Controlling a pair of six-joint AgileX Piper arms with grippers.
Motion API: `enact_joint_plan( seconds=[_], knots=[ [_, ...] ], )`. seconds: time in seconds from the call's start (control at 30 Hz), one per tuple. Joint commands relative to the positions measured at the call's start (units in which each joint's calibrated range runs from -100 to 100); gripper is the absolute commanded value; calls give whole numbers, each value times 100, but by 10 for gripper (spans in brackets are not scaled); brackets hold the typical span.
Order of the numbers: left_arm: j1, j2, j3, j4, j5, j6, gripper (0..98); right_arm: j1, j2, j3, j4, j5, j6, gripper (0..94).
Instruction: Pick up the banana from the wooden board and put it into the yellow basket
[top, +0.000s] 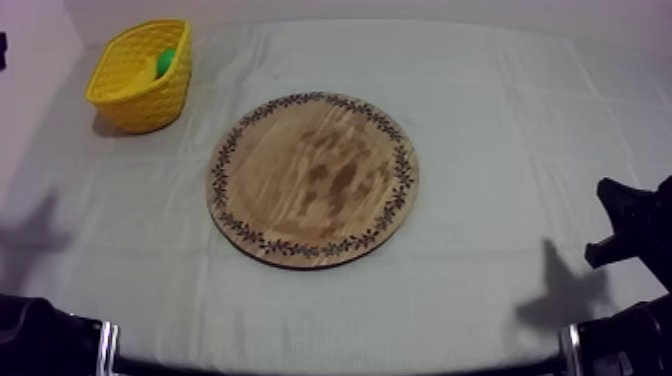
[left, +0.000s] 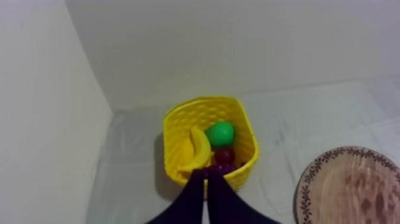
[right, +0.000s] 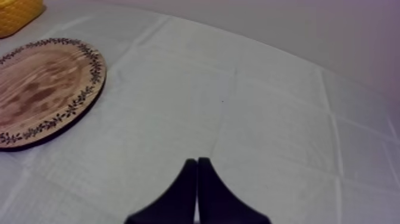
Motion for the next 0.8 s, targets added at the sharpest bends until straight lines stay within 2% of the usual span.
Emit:
enact_joint_plan(
  seconds=[0.0, 0.2, 0.47, 0.6, 0.77],
  knots=[
    [11, -858, 790, 30, -118, -13, 0, 0, 0, -3, 0, 3, 1, 3],
    [1, -2069, 1998, 90, -575, 54, 0, 0, 0, -3, 0, 3, 2, 3],
    [-77, -3253, 3524, -168, -1355, 464, 0, 0, 0, -3, 0, 3, 1, 3],
    [-87, -3596, 4107, -268, -1480, 673, 0, 0, 0, -3, 0, 3, 1, 3],
    [-67, -3968, 4651, -324, -1503, 737, 0, 0, 0, -3, 0, 3, 1, 3]
  ],
)
